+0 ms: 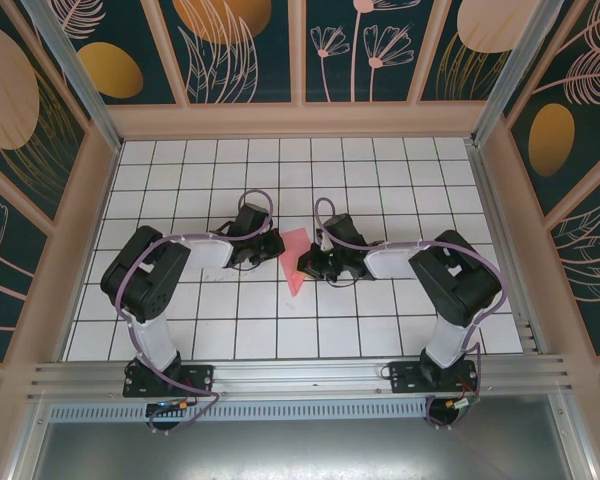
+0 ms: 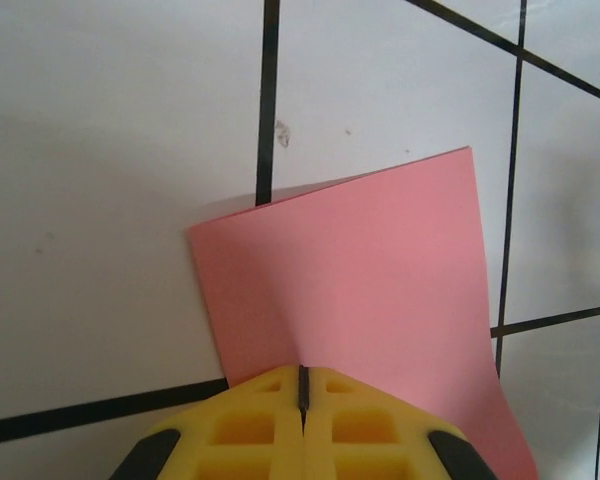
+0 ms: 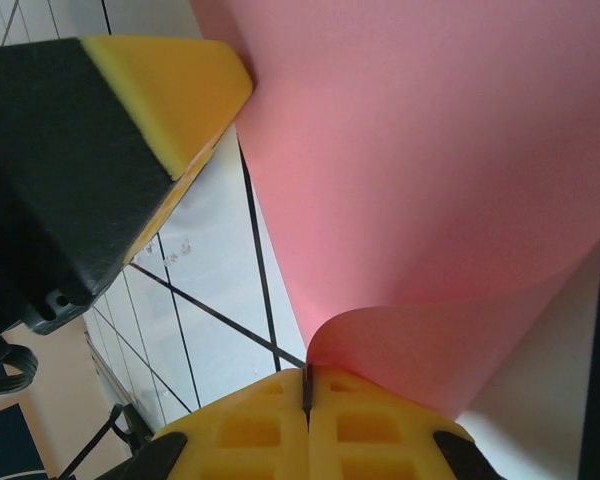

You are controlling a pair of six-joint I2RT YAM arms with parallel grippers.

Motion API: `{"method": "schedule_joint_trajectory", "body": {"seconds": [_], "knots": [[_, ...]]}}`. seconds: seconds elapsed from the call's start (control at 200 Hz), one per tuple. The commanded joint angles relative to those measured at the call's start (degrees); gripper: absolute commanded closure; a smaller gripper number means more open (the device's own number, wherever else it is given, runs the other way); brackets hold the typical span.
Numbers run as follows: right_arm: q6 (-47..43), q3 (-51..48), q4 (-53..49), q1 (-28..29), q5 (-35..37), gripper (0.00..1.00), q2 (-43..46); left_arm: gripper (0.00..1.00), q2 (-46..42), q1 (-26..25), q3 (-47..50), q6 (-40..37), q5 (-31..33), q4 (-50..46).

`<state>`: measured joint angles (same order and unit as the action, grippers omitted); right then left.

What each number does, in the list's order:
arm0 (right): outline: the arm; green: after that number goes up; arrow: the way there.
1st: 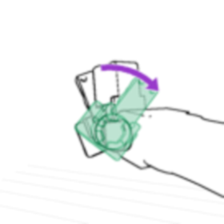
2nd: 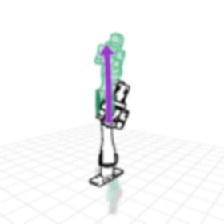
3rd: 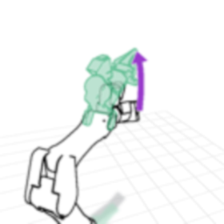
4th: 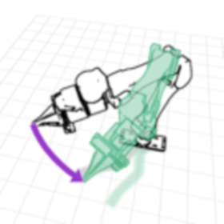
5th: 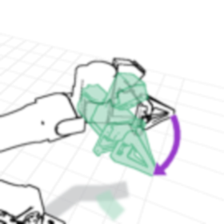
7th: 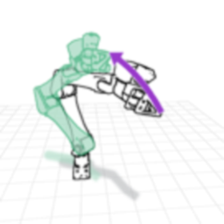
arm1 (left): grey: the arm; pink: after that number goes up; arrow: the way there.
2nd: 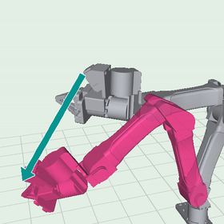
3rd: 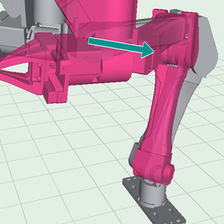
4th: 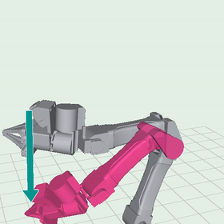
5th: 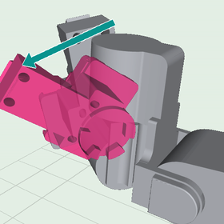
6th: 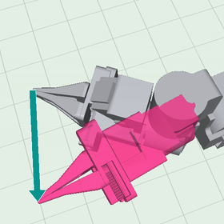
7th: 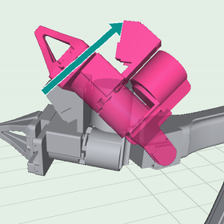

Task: Fold a paper plane with a square sheet of paper (pick it up from the middle)
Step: Fold the paper at the center of the table.

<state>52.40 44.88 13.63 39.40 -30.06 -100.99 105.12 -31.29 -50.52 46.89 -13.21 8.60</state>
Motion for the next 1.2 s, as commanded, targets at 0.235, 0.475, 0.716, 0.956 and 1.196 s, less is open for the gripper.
{"method": "schedule_joint_trajectory", "body": {"seconds": [0.235,0.475,0.716,0.956,1.196], "knots": [[0.3,1.3,4.1,0.7,0.6,1.00,-2.1,0.97,2.5,-0.3,-2.0,-1.3,-0.1,-3.4],[1.1,1.2,6.5,0.8,1.2,1.00,-2.7,0.97,2.9,-0.3,-2.0,-1.3,-0.4,-3.4],[0.6,1.8,7.0,0.9,1.2,1.00,-4.0,0.97,3.1,-0.3,-2.0,-1.3,-0.8,-3.2],[0.0,2.1,6.9,1.2,1.2,1.00,-4.6,0.97,3.2,-0.3,-1.8,-1.2,-1.0,-2.9],[-1.5,3.2,5.9,1.5,1.1,1.00,-5.3,0.97,3.2,-0.2,-1.7,-1.2,-1.1,-2.9]]}}
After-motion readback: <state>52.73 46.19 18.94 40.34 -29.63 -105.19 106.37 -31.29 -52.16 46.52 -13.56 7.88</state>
